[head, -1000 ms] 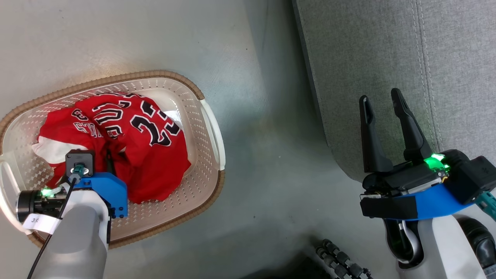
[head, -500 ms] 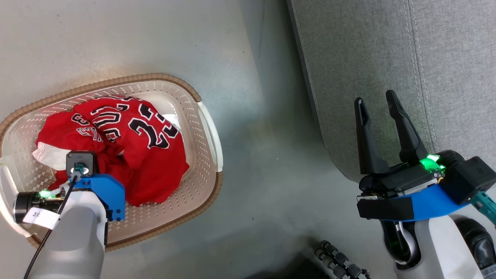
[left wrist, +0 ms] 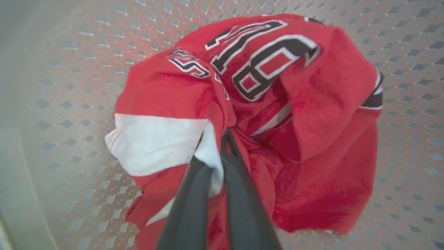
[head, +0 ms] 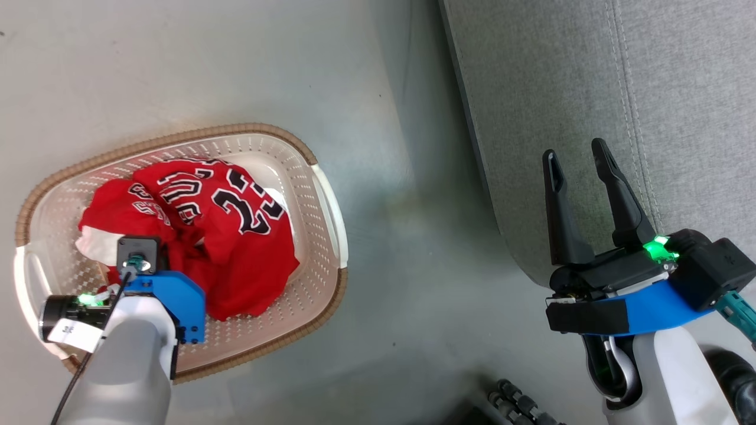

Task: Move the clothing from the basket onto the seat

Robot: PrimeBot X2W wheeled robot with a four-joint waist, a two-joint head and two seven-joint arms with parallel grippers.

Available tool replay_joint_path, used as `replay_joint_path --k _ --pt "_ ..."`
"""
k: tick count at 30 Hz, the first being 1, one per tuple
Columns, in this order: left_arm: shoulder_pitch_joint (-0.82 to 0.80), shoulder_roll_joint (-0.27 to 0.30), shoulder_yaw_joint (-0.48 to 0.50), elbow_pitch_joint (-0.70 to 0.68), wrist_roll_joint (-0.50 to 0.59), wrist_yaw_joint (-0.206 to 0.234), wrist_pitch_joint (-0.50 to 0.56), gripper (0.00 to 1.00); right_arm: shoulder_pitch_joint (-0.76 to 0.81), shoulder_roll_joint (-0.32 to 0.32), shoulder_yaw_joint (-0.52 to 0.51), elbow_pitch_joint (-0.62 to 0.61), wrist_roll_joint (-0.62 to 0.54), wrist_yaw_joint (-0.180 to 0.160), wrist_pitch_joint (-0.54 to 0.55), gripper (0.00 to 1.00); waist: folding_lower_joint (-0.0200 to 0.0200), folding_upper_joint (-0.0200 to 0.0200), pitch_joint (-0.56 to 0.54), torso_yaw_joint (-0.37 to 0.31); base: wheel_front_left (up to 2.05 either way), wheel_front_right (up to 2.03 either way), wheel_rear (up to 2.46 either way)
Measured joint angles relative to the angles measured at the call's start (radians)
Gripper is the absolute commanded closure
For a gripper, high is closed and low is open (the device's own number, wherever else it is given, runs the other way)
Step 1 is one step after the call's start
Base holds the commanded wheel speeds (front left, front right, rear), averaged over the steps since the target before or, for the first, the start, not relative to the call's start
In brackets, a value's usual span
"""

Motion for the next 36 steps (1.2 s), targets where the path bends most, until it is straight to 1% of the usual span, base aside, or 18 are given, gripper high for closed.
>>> replay_joint_path --k 6,7,9,19,24,33,36 --pt "0.026 -0.037 -0.015 0.011 -0.016 -0.035 -0.014 1.00 0.000 0.000 -0.010 0.015 -0.028 0.000 0.000 0.00 0.0000 0.0000 -0.066 0.020 0.00 0.00 0.00" --pt "0.030 -0.045 -0.016 0.011 -0.019 -0.036 -0.019 1.00 0.001 0.000 -0.012 0.018 -0.034 0.000 0.000 0.00 -0.0001 0.0000 -0.082 0.025 0.00 0.00 0.00" --pt "0.042 -0.058 -0.018 0.012 -0.024 -0.054 -0.027 1.00 0.003 0.000 -0.017 0.026 -0.044 0.000 0.000 0.00 -0.0001 0.0000 -0.114 0.034 0.00 0.00 0.00" --pt "0.125 -0.111 -0.038 0.017 -0.052 -0.113 -0.048 1.00 0.047 0.001 -0.025 0.062 -0.098 0.000 0.000 0.00 -0.0002 0.0000 -0.308 0.088 0.00 0.00 0.00" --pt "0.162 -0.132 -0.067 -0.012 -0.054 -0.137 -0.051 1.00 0.083 0.001 -0.040 0.077 -0.111 0.000 0.000 0.00 -0.0003 0.0001 -0.408 0.121 0.00 0.00 0.00" --pt "0.212 -0.142 -0.132 -0.100 -0.073 -0.158 -0.053 1.00 0.130 0.001 -0.042 0.109 -0.116 0.000 0.000 0.00 -0.0003 0.0001 -0.553 0.183 0.00 0.00 0.00" --pt "0.228 -0.142 -0.176 -0.138 -0.101 -0.159 -0.053 1.00 0.146 0.001 -0.044 0.118 -0.119 0.000 0.000 0.00 -0.0003 0.0001 -0.593 0.197 0.00 0.00 0.00"
